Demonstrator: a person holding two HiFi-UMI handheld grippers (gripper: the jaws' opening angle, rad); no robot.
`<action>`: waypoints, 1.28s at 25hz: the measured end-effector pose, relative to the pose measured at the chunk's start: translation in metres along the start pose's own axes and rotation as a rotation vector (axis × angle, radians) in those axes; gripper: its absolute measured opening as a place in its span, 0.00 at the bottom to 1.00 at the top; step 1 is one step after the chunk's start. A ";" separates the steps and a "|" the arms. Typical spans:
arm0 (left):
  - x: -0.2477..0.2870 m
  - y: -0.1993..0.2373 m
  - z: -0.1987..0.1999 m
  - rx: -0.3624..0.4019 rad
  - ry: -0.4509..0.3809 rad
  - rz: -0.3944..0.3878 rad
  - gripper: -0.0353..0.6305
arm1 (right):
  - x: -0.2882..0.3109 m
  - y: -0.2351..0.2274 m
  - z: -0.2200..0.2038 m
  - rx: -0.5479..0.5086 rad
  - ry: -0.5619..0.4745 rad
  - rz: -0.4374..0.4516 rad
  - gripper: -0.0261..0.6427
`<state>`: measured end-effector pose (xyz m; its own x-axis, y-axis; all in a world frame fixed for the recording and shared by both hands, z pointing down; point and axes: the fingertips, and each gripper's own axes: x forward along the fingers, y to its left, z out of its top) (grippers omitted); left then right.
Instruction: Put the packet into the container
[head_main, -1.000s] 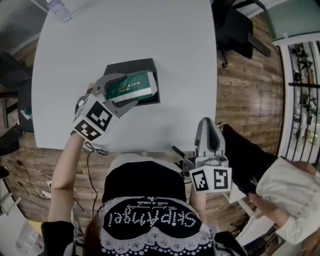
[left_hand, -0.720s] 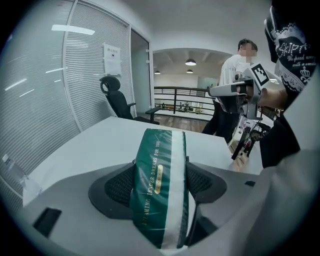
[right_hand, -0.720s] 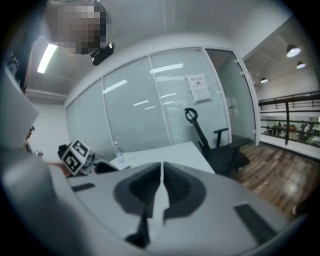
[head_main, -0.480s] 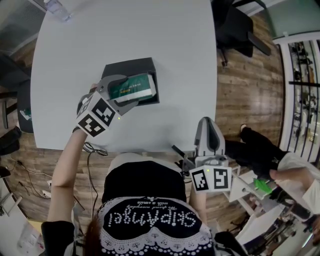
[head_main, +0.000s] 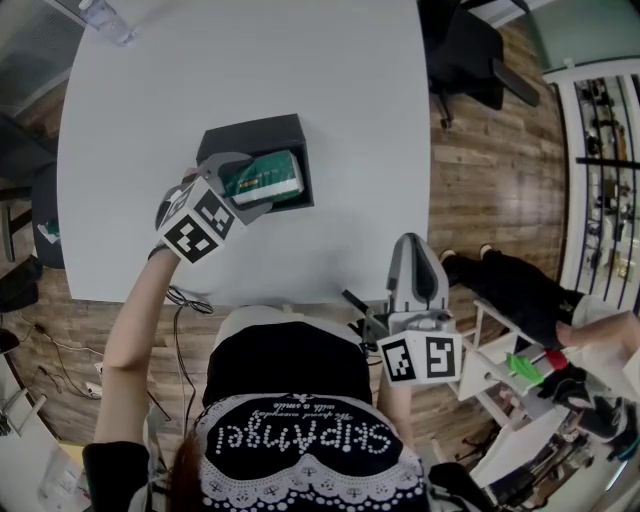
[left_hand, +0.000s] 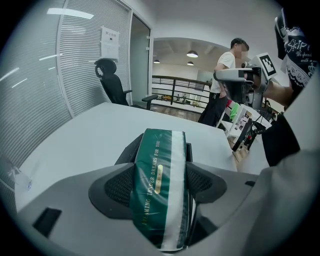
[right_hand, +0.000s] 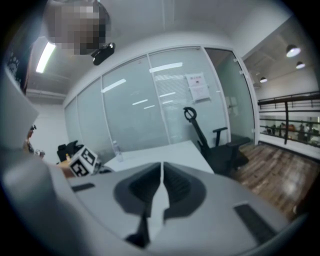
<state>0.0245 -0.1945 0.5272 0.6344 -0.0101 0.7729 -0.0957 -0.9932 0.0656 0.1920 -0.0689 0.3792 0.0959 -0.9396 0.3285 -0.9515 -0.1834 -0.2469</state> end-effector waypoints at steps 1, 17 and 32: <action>0.003 0.001 -0.002 -0.004 0.007 -0.001 0.57 | 0.000 0.000 0.000 0.000 0.000 -0.001 0.10; 0.031 0.005 -0.024 0.001 0.108 0.009 0.57 | 0.001 -0.001 0.001 -0.004 0.003 -0.005 0.10; 0.037 0.006 -0.025 -0.006 0.126 0.011 0.57 | 0.000 0.005 -0.001 -0.008 -0.001 0.003 0.10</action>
<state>0.0281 -0.1976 0.5720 0.5321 -0.0061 0.8467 -0.1066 -0.9925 0.0599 0.1871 -0.0695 0.3786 0.0931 -0.9406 0.3266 -0.9541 -0.1781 -0.2408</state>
